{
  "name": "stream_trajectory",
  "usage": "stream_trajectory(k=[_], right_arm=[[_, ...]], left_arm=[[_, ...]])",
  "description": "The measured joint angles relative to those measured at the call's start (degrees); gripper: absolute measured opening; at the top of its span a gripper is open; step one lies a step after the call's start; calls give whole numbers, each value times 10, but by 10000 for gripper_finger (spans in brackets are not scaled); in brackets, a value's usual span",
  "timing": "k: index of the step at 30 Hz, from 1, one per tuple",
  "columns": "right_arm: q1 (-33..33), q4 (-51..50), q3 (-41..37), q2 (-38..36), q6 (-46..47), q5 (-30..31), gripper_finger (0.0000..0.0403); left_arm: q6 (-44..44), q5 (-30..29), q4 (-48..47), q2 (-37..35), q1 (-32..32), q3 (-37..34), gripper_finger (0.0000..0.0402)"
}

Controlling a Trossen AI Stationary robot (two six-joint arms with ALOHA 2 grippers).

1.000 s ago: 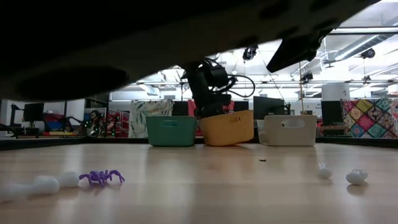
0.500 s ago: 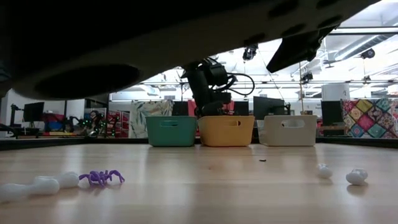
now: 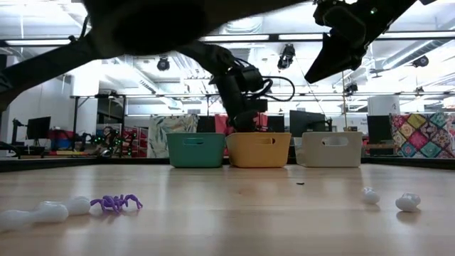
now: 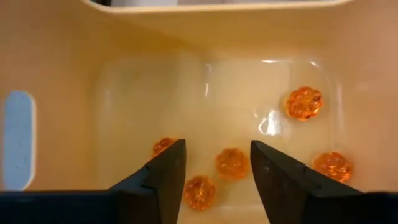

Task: Sort Halloween decoration
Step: Put the orange pumpkin toy into the yellow bin, then put the white bone toy into the blue bin

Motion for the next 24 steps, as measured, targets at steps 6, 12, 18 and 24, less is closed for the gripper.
stream_trajectory(k=[6,12,18,24], right_arm=[[0,0,0,0,1,0,116],[0,0,0,0,25,-2,116],[0,0,0,0,54,-43,116],[9,-1,0,0,83,-83,116]], left_arm=[[-12,1,-1,-34,0,0,166],[-29,4,-9,-87,-2,0,155],[-42,7,-34,-138,-13,-3,136],[-48,58,-50,-190,-35,-44,109]])
